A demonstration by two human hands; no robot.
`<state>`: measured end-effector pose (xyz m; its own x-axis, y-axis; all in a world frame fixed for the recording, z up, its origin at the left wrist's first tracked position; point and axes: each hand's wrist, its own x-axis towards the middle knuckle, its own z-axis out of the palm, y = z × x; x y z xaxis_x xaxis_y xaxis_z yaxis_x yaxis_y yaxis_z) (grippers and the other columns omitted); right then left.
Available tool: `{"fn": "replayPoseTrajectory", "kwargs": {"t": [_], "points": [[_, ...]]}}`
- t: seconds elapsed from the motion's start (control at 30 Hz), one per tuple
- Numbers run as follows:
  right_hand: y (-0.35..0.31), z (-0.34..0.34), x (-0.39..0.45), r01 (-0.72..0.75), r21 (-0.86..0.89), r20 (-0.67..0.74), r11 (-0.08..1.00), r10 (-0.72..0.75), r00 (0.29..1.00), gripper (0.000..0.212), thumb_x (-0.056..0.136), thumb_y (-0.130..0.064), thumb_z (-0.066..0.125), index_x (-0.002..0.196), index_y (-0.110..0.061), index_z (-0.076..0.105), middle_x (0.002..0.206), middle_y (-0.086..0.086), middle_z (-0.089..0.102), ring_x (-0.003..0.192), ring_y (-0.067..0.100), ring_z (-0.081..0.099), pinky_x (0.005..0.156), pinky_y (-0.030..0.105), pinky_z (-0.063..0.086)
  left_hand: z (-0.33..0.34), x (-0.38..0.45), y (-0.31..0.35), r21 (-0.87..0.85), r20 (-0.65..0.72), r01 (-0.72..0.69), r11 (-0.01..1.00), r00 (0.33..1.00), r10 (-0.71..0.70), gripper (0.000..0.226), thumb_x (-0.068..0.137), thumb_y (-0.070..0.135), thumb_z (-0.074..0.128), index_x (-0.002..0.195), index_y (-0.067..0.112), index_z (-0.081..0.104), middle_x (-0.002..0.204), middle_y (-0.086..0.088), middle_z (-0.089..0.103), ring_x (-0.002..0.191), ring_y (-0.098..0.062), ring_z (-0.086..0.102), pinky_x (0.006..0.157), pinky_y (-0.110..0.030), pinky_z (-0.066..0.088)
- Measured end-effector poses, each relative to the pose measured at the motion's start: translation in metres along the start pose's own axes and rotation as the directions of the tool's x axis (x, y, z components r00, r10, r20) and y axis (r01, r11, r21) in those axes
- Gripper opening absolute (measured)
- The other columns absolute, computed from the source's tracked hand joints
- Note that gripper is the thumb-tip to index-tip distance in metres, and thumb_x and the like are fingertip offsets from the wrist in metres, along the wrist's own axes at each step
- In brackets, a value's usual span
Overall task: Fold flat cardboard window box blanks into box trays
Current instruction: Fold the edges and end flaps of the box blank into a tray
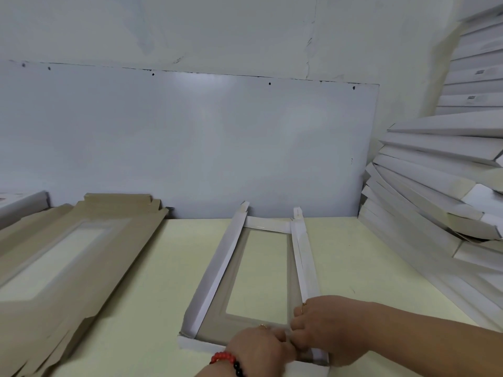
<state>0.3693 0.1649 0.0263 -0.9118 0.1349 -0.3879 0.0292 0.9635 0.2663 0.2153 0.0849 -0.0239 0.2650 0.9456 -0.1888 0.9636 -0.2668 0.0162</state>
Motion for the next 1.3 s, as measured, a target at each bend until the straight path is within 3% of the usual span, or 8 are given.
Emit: {"fn": "replayPoseTrajectory", "kwargs": {"t": [0.13, 0.37, 0.5, 0.73, 0.9, 1.03, 1.13, 1.3], "points": [[0.0, 0.003, 0.001, 0.0, 0.005, -0.03, 1.0, 0.0, 1.0, 0.016, 0.089, -0.018, 0.057, 0.103, -0.014, 0.051, 0.089, 0.005, 0.056, 0.092, 0.022, 0.047, 0.082, 0.037, 0.045, -0.006, -0.013, -0.009, -0.089, -0.073, -0.128, 0.988, 0.99, 0.122, 0.04, 0.098, 0.022, 0.042, 0.138, 0.022, 0.046, 0.131, -0.011, 0.044, 0.124, -0.029, 0.038, 0.096, -0.037, 0.036], [-0.001, -0.003, 0.004, -0.014, -0.033, 0.014, 0.999, 0.014, 1.0, 0.03, 0.084, -0.016, 0.059, 0.113, -0.011, 0.052, 0.102, 0.009, 0.051, 0.089, 0.029, 0.052, 0.08, 0.039, 0.044, -0.002, -0.009, -0.012, -0.074, -0.085, -0.173, 0.982, 0.982, 0.166, 0.04, 0.096, 0.018, 0.044, 0.135, 0.02, 0.047, 0.131, -0.01, 0.044, 0.121, -0.03, 0.038, 0.094, -0.043, 0.037], [-0.003, -0.006, -0.001, -0.005, -0.116, 0.009, 0.993, 0.006, 1.0, 0.011, 0.083, -0.017, 0.058, 0.094, -0.017, 0.058, 0.088, 0.001, 0.056, 0.089, 0.024, 0.053, 0.074, 0.031, 0.039, -0.003, -0.012, -0.01, -0.07, -0.078, -0.14, 0.988, 0.988, 0.134, 0.037, 0.096, 0.017, 0.045, 0.133, 0.017, 0.048, 0.125, -0.013, 0.046, 0.119, -0.031, 0.039, 0.088, -0.042, 0.037], [-0.007, 0.0, -0.016, -0.118, 0.228, -0.089, 0.967, 0.141, 0.986, 0.031, 0.077, -0.003, 0.051, 0.095, -0.021, 0.068, 0.1, -0.002, 0.057, 0.105, 0.02, 0.043, 0.083, 0.029, 0.035, -0.004, -0.018, -0.008, -0.107, -0.121, -0.106, 0.989, 0.988, 0.093, 0.038, 0.095, 0.019, 0.047, 0.132, 0.023, 0.05, 0.122, -0.011, 0.046, 0.119, -0.03, 0.039, 0.089, -0.039, 0.037], [-0.016, 0.011, -0.016, -0.136, 0.219, -0.072, 0.966, 0.155, 0.985, 0.022, 0.081, -0.009, 0.047, 0.095, -0.021, 0.059, 0.101, -0.003, 0.052, 0.106, 0.019, 0.042, 0.088, 0.031, 0.032, -0.003, -0.018, -0.007, -0.134, -0.13, -0.116, 0.984, 0.987, 0.099, 0.04, 0.095, 0.021, 0.047, 0.134, 0.031, 0.051, 0.123, -0.011, 0.045, 0.12, -0.028, 0.039, 0.094, -0.036, 0.035], [-0.016, 0.018, -0.014, -0.134, 0.27, -0.124, 0.953, 0.173, 0.977, 0.02, 0.084, -0.009, 0.044, 0.094, -0.021, 0.058, 0.099, -0.003, 0.053, 0.103, 0.017, 0.045, 0.086, 0.026, 0.03, -0.005, -0.014, -0.008, -0.18, -0.048, -0.082, 0.98, 0.996, 0.075, 0.045, 0.095, 0.021, 0.05, 0.137, 0.035, 0.05, 0.129, -0.008, 0.043, 0.126, -0.027, 0.036, 0.106, -0.033, 0.03], [-0.016, 0.025, -0.014, -0.13, 0.402, -0.151, 0.906, 0.206, 0.967, 0.02, 0.084, -0.009, 0.043, 0.096, -0.016, 0.058, 0.103, 0.001, 0.052, 0.099, 0.018, 0.048, 0.085, 0.023, 0.033, -0.01, -0.009, -0.003, -0.213, 0.039, 0.016, 0.977, 0.999, -0.008, 0.046, 0.095, 0.019, 0.05, 0.141, 0.022, 0.046, 0.134, -0.013, 0.041, 0.127, -0.031, 0.039, 0.106, -0.038, 0.033], [-0.002, 0.038, -0.022, -0.286, 0.202, -0.216, 0.937, 0.327, 0.92, 0.037, 0.075, -0.007, 0.048, 0.105, -0.026, 0.057, 0.118, -0.007, 0.055, 0.111, 0.016, 0.052, 0.1, 0.029, 0.04, -0.015, -0.007, 0.009, -0.341, 0.031, 0.082, 0.937, 0.997, -0.076, 0.038, 0.101, 0.027, 0.044, 0.137, 0.02, 0.049, 0.144, -0.004, 0.045, 0.132, -0.02, 0.041, 0.108, -0.03, 0.031]]}}
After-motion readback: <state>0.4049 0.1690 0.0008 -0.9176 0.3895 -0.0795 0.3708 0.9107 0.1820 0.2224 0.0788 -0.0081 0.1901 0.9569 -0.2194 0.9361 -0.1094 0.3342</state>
